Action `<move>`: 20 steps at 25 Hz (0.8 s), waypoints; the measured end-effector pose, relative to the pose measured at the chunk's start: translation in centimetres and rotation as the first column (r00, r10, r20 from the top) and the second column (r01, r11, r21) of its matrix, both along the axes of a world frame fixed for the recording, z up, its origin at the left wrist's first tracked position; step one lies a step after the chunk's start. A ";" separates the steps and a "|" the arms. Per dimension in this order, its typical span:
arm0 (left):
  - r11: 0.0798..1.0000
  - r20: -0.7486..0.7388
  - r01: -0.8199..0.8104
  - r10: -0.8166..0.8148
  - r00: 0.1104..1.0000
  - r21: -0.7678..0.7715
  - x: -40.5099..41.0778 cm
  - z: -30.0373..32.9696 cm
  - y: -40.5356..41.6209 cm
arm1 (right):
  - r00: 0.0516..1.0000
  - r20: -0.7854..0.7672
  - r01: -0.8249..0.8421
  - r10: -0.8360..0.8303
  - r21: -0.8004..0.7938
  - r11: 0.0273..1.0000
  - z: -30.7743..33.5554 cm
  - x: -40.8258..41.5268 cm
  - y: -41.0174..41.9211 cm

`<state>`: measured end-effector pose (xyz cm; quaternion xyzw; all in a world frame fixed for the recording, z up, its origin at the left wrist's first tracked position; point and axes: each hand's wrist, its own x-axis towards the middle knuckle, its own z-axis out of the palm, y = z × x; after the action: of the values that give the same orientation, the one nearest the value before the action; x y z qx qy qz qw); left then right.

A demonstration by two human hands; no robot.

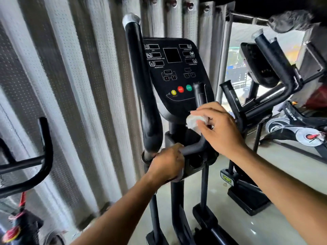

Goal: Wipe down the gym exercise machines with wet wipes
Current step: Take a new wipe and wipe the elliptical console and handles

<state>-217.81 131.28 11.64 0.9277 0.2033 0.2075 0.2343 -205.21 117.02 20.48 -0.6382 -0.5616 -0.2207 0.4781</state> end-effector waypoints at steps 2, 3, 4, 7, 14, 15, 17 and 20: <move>0.950 0.244 -0.079 0.157 0.957 -0.301 2.2 0.4 -0.5 | 1.000 -0.006 0.015 -0.015 0.055 0.998 0.6 2.9 -1.0; 0.915 0.328 -0.104 0.244 0.913 -0.391 3.6 0.5 -0.3 | 0.999 -0.017 0.034 -0.033 0.074 0.997 0.9 4.5 -1.4; 0.900 0.395 -0.135 0.312 0.864 -0.414 5.1 1.0 -0.1 | 0.999 -0.031 0.047 -0.045 0.087 0.995 1.2 6.0 -1.6; 0.915 0.474 -0.292 0.396 0.786 -0.279 9.7 2.2 1.2 | 0.997 -0.075 0.037 -0.029 0.115 0.993 3.0 10.3 -0.9; 0.808 0.431 -0.589 0.534 0.727 -0.010 15.7 6.6 7.9 | 0.998 -0.067 0.011 -0.005 0.103 0.995 9.7 16.9 8.2; 0.789 0.446 -0.614 0.550 0.706 -0.002 16.0 7.3 8.9 | 0.999 -0.036 0.008 -0.005 0.088 0.996 10.5 17.6 9.5; 0.748 0.468 -0.663 0.578 0.669 0.025 16.7 8.9 10.6 | 0.999 0.034 -0.002 -0.001 0.070 0.998 12.2 19.2 11.8; 0.700 0.452 -0.707 0.601 0.659 0.101 18.0 12.0 13.0 | 0.994 0.107 0.040 -0.038 -0.012 0.999 14.1 21.6 15.4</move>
<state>-199.83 144.29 23.63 0.7529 0.4457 0.4816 0.0501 -183.58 132.45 34.63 -0.6396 -0.5753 -0.2599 0.4386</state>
